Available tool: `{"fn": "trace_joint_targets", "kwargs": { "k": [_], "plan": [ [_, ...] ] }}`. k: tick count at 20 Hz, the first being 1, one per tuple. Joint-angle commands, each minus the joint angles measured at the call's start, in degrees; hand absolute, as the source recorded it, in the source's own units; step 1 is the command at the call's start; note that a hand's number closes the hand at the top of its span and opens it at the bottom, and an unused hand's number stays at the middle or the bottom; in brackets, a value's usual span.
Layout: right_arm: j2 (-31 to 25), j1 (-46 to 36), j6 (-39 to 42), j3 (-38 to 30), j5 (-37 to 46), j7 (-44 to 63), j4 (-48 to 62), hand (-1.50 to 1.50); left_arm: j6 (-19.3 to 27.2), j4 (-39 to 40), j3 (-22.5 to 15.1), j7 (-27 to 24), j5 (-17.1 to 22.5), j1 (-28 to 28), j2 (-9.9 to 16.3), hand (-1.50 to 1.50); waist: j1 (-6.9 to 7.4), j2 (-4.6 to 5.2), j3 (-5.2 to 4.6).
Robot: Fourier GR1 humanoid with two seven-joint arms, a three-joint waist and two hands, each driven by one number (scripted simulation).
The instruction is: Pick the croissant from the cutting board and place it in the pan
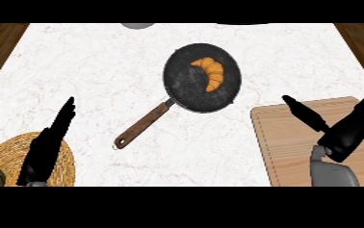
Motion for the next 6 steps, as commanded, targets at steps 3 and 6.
{"fn": "trace_joint_targets", "kwargs": {
  "k": [3, 6],
  "plan": [
    [-1.24, 17.96, 7.18, 1.94, -1.84, 4.34, -23.82, -1.50, 1.69, 2.52, -1.30, 0.79, -2.29, -2.92, -2.33, 0.00, 0.63, 0.38, 0.02],
    [-3.54, 22.63, 10.71, -2.02, -9.33, 0.45, -24.43, -1.50, 0.16, 0.41, -1.61, 1.50, -1.61, -2.75, -2.64, 0.00, 1.42, 0.51, 0.09]
  ]
}}
